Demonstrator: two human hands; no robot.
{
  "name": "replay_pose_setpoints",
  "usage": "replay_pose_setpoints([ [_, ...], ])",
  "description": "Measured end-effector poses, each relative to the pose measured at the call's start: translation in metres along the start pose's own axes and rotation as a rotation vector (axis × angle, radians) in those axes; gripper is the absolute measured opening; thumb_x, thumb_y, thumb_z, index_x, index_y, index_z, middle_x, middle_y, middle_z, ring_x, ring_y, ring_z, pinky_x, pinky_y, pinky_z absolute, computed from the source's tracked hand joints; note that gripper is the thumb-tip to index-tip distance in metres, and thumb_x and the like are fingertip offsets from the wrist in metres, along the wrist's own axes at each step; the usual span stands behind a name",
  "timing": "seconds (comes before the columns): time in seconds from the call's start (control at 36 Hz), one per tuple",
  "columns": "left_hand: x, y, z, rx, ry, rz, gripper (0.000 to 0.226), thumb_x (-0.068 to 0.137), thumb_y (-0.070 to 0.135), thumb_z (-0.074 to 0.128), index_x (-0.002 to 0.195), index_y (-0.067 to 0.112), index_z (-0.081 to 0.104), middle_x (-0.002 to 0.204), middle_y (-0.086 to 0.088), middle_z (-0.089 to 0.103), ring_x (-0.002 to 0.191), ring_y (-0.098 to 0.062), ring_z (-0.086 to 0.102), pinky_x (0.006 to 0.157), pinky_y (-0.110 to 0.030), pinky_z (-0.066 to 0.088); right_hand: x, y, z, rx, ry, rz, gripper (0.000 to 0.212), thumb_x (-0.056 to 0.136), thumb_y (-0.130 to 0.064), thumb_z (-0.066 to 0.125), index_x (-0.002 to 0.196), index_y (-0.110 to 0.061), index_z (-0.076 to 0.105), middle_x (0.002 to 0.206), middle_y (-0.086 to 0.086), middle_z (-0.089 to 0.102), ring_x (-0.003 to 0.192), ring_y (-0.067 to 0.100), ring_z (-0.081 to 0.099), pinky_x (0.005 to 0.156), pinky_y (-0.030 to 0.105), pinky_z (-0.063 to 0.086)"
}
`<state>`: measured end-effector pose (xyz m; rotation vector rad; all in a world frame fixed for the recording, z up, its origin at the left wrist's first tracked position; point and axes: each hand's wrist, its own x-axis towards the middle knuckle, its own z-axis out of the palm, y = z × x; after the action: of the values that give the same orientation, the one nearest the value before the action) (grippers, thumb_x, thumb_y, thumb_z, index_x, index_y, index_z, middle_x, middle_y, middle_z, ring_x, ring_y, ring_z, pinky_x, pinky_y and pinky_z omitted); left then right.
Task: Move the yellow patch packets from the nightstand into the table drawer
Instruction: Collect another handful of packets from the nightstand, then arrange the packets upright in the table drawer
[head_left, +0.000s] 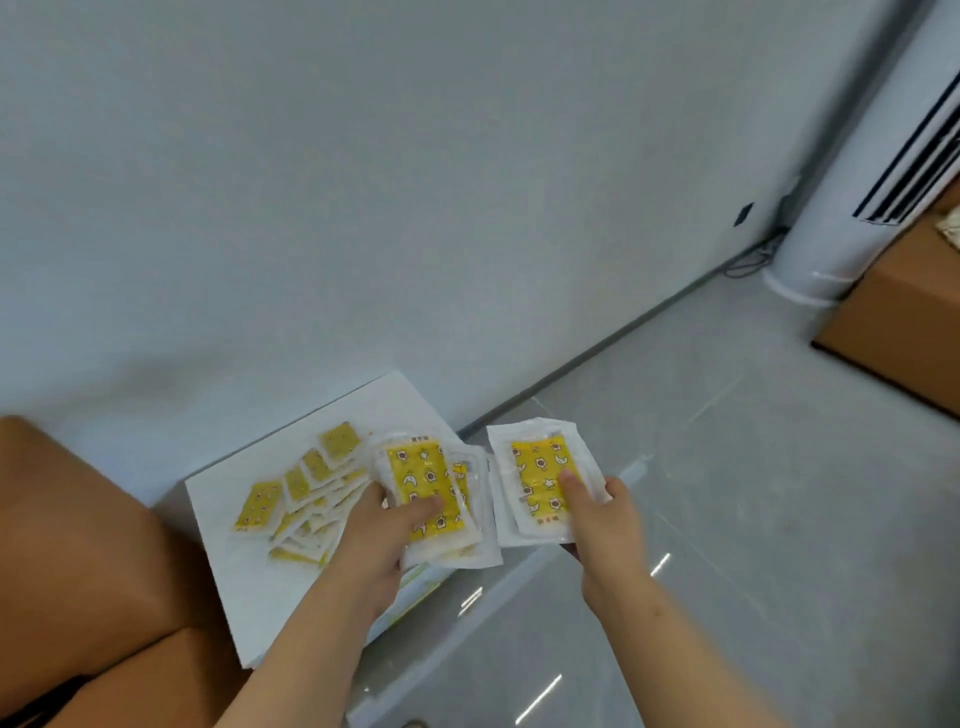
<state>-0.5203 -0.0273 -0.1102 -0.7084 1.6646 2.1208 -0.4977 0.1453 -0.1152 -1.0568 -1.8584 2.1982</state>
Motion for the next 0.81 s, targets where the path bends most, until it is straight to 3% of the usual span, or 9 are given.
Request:
replay_pose_setpoints([
  [0.08, -0.034, -0.025, 0.049, 0.051, -0.046, -0.004, 0.029, 0.082, -0.009, 0.061, 0.103, 0.010, 0.054, 0.094, -0.008, 0.068, 0.078, -0.024, 0.066, 0.062, -0.034, 0.056, -0.015, -0.002, -0.066, 0.046, 0.041, -0.020, 0.006, 0.090, -0.018, 0.059, 0.087, -0.019, 0.054, 0.085, 0.005, 0.065, 0.073, 0.019, 0.064, 0.065, 0.032, 0.053],
  [0.19, -0.084, -0.077, 0.119, 0.059, -0.120, -0.041, 0.031, 0.083, -0.004, 0.059, 0.110, 0.012, 0.055, 0.098, -0.011, 0.069, 0.082, -0.028, 0.066, 0.070, -0.038, 0.053, -0.038, -0.001, -0.169, 0.090, 0.076, -0.053, 0.005, 0.091, -0.016, 0.058, 0.088, -0.016, 0.054, 0.078, 0.002, 0.064, 0.067, 0.016, 0.062, 0.059, 0.028, 0.052],
  [0.33, -0.162, -0.137, 0.210, 0.009, -0.190, -0.150, 0.021, 0.086, -0.004, 0.050, 0.097, 0.013, 0.056, 0.086, -0.011, 0.067, 0.075, -0.026, 0.063, 0.062, -0.035, 0.049, -0.073, -0.003, -0.295, 0.111, 0.134, -0.069, 0.010, 0.092, -0.016, 0.057, 0.082, -0.019, 0.054, 0.078, 0.003, 0.064, 0.068, 0.018, 0.062, 0.061, 0.030, 0.050],
  [0.47, -0.246, -0.174, 0.289, 0.078, -0.312, -0.169, 0.019, 0.087, -0.003, 0.046, 0.089, 0.012, 0.057, 0.074, -0.009, 0.068, 0.071, -0.024, 0.063, 0.064, -0.034, 0.050, -0.119, -0.012, -0.407, 0.168, 0.235, -0.085, 0.013, 0.093, -0.014, 0.055, 0.081, -0.019, 0.051, 0.077, 0.001, 0.062, 0.064, 0.012, 0.060, 0.047, 0.020, 0.048],
  [0.53, -0.274, -0.185, 0.314, 0.114, -0.355, -0.136, 0.019, 0.087, -0.002, 0.047, 0.090, 0.013, 0.057, 0.064, -0.005, 0.070, 0.065, -0.021, 0.064, 0.058, -0.031, 0.049, -0.136, -0.014, -0.445, 0.194, 0.257, -0.100, 0.011, 0.093, -0.015, 0.055, 0.083, -0.018, 0.052, 0.080, 0.002, 0.062, 0.066, 0.013, 0.061, 0.050, 0.022, 0.048],
  [0.67, -0.338, -0.221, 0.354, 0.191, -0.486, -0.079, 0.022, 0.086, 0.000, 0.054, 0.103, 0.014, 0.058, 0.077, -0.005, 0.070, 0.060, -0.017, 0.068, 0.053, -0.028, 0.050, -0.188, -0.009, -0.522, 0.248, 0.322, -0.129, 0.010, 0.090, -0.012, 0.058, 0.098, -0.013, 0.053, 0.093, 0.007, 0.064, 0.074, 0.016, 0.063, 0.058, 0.026, 0.051],
  [0.72, -0.362, -0.240, 0.364, 0.208, -0.531, -0.073, 0.025, 0.086, 0.000, 0.054, 0.105, 0.015, 0.057, 0.082, -0.005, 0.069, 0.058, -0.016, 0.068, 0.049, -0.026, 0.052, -0.214, -0.004, -0.549, 0.250, 0.328, -0.144, 0.008, 0.090, -0.011, 0.059, 0.094, -0.015, 0.053, 0.093, 0.007, 0.064, 0.074, 0.016, 0.064, 0.061, 0.027, 0.053],
  [0.81, -0.399, -0.267, 0.375, 0.210, -0.579, -0.089, 0.021, 0.086, -0.002, 0.056, 0.096, 0.016, 0.057, 0.083, -0.006, 0.068, 0.067, -0.020, 0.066, 0.058, -0.030, 0.051, -0.249, 0.008, -0.588, 0.255, 0.366, -0.155, 0.008, 0.090, -0.010, 0.058, 0.094, -0.014, 0.053, 0.092, 0.008, 0.064, 0.075, 0.019, 0.064, 0.066, 0.030, 0.054],
])
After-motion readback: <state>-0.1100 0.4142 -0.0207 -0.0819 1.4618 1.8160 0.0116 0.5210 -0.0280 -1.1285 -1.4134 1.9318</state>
